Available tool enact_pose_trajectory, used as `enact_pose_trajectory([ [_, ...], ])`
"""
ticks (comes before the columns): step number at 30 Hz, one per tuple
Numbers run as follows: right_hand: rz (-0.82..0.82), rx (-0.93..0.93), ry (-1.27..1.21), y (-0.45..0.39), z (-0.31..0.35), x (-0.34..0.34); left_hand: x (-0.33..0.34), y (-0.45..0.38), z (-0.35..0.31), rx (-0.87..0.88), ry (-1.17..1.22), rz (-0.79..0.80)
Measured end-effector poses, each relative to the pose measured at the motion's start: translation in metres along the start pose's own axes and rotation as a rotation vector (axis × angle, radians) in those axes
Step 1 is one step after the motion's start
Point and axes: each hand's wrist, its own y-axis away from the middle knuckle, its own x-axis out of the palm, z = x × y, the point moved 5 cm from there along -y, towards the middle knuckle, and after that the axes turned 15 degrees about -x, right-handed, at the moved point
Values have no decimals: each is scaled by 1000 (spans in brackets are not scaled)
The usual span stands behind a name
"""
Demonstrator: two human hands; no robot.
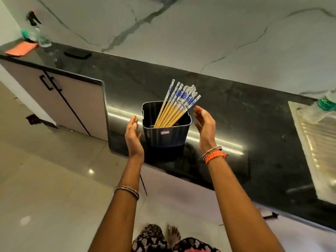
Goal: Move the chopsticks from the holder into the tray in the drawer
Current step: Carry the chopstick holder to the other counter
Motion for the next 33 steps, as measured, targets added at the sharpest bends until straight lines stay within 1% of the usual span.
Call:
enact_pose_trajectory([
  [2, 27, 60, -24, -17, -17, 13, 7, -25, -3, -16, -23, -2],
  [5, 99, 164, -98, -23, -42, 30, 15, -47, 6, -119, 15, 113],
  [7, 103, 226, -101, -25, -70, 29, 21, -54, 12, -217, 34, 192],
  [8, 96, 250, -84, -23, -74, 27, 23, -58, 14, -259, 37, 230],
  [10, 34, 218, -73, -23, -67, 25, 28, -60, 15, -284, 32, 269],
  [12, 2, 214, -162, -31, -78, 25, 31, -62, 15, -267, 16, 263],
  [15, -38, 248, -205, -33, -89, 24, 35, -61, 17, -229, -15, 240],
  [17, -36, 255, -193, -33, -94, 22, 35, -60, 17, -205, -20, 238],
  [19, -17, 242, -191, -33, -93, 22, 36, -59, 14, -184, -28, 243],
  [23, 76, 215, -201, -29, -80, 27, 38, -55, 9, -158, -14, 237],
  [28, 145, 175, -215, -29, -72, 29, 34, -56, 12, -179, 11, 208],
  [31, 157, 180, -215, -30, -74, 29, 22, -61, 15, -246, 75, 152],
  [33, 157, 163, -186, -31, -77, 26, 14, -60, 17, -260, 112, 68],
])
